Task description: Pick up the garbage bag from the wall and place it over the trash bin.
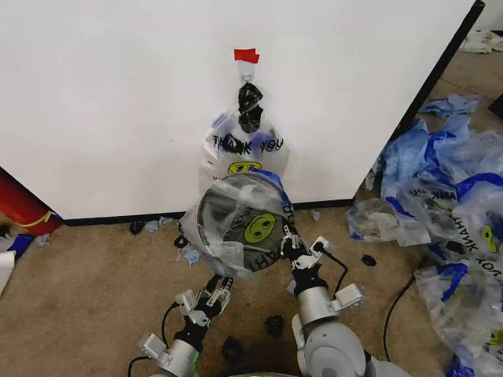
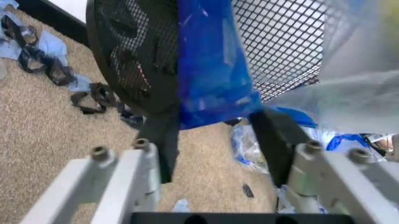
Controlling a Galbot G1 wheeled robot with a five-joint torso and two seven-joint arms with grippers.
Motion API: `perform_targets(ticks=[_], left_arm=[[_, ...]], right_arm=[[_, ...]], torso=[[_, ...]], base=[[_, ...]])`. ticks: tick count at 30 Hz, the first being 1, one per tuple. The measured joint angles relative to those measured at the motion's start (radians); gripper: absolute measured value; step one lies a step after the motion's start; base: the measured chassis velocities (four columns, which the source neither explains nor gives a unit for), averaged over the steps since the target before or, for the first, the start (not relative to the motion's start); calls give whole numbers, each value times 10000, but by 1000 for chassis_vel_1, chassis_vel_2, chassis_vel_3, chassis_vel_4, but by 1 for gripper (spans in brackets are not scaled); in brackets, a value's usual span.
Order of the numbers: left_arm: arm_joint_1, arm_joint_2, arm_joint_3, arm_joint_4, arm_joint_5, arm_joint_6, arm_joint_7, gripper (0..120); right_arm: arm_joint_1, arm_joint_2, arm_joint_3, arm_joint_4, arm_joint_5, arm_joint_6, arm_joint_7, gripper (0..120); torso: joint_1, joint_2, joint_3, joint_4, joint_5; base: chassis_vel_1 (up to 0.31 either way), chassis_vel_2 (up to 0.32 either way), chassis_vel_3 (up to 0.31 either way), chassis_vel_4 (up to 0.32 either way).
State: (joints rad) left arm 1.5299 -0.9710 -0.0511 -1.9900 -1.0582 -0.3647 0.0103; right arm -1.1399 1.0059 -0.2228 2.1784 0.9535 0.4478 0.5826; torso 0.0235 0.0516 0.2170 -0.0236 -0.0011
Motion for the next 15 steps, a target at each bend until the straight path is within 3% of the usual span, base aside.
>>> perform_targets(ticks=[11, 15], left_arm=[[52, -39, -30, 202, 92, -99, 66, 0], [53, -73, -23, 315, 140, -117, 78, 0]], right_arm=[[-6, 52, -35, 84, -13, 0, 24, 1], [-10, 64, -37, 139, -12, -2, 52, 1]], torso=[[0, 0, 0, 0, 0], [0, 0, 0, 0, 0]], base=[[0, 0, 0, 0], [0, 0, 0, 0]])
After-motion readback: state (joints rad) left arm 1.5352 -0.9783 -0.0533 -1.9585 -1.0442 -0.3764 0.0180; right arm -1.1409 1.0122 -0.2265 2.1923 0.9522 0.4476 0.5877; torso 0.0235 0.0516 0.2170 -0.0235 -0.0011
